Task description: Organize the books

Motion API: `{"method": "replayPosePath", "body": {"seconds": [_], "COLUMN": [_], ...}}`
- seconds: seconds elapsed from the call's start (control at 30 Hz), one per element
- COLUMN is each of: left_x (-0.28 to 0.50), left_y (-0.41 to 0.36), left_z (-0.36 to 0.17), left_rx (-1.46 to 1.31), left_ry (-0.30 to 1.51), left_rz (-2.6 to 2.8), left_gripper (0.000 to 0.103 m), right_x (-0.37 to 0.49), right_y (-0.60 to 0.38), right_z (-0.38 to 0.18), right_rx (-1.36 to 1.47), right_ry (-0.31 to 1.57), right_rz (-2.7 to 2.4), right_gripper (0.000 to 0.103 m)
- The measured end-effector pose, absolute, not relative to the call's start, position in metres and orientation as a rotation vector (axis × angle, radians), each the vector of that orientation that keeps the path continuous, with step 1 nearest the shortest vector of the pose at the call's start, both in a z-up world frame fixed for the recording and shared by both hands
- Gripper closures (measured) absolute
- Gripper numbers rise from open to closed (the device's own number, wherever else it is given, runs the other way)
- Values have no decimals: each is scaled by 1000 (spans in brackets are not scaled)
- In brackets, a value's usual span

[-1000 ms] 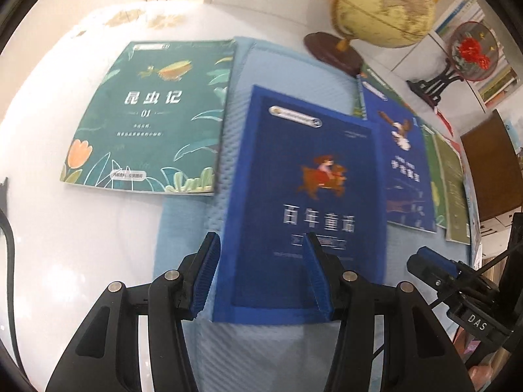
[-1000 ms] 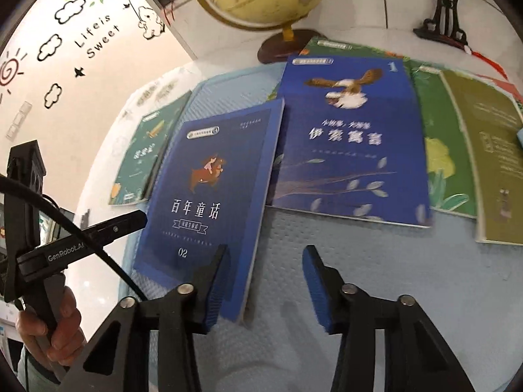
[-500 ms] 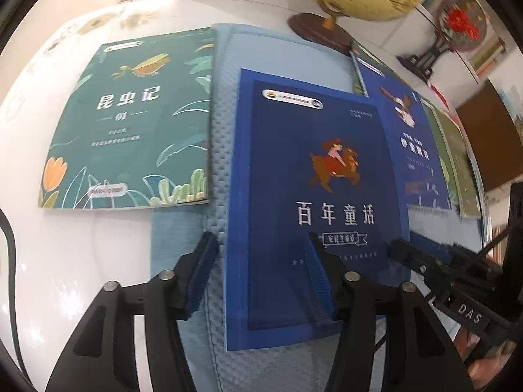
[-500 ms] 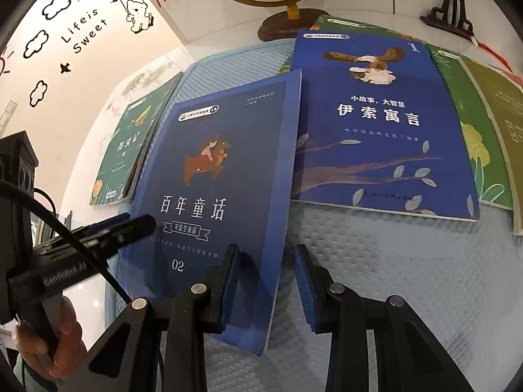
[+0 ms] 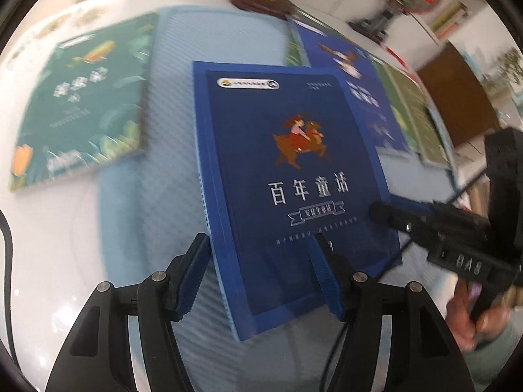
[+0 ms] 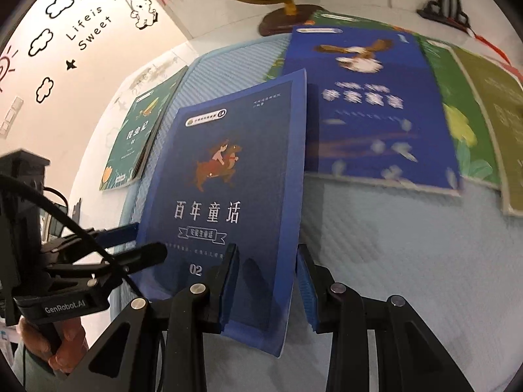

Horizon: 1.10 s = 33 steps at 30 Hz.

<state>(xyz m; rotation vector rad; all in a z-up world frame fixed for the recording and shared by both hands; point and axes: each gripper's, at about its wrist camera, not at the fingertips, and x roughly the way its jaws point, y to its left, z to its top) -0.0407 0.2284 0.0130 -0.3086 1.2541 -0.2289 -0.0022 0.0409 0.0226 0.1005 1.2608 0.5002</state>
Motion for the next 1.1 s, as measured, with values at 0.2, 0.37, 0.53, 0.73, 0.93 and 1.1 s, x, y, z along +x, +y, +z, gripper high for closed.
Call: {"method": "replayPosePath", "body": {"seconds": [0.2,0.37,0.53,0.73,0.93,1.1], "left_x": [-55,-50,-47,-46,-53,-55], "left_y": [173,146,136,137,156,139], "left_z": [11,13,11,10,47,51], "left_rx": [-271,-272,-243,-291,-500,-395], "left_ry": [1272,1268,1281,1277,1174,1156], "left_rz": [-353,-411,-376,-382,-516,-469], "left_gripper": [44,44,45,48,49,49], "right_x": [-33,-42,-45,-50,-48,-47], "right_y": [-12,-46,-70,-61,-72,-75], "right_z": [34,21,12,10,4,3], "right_rx": [124,148,210,151,211,251], "right_ry": [1261,1295,1298,1268,1271,1271], "right_rz": [429,342,304,288,307,325], "right_gripper": [67,67,67,66,62,58]}}
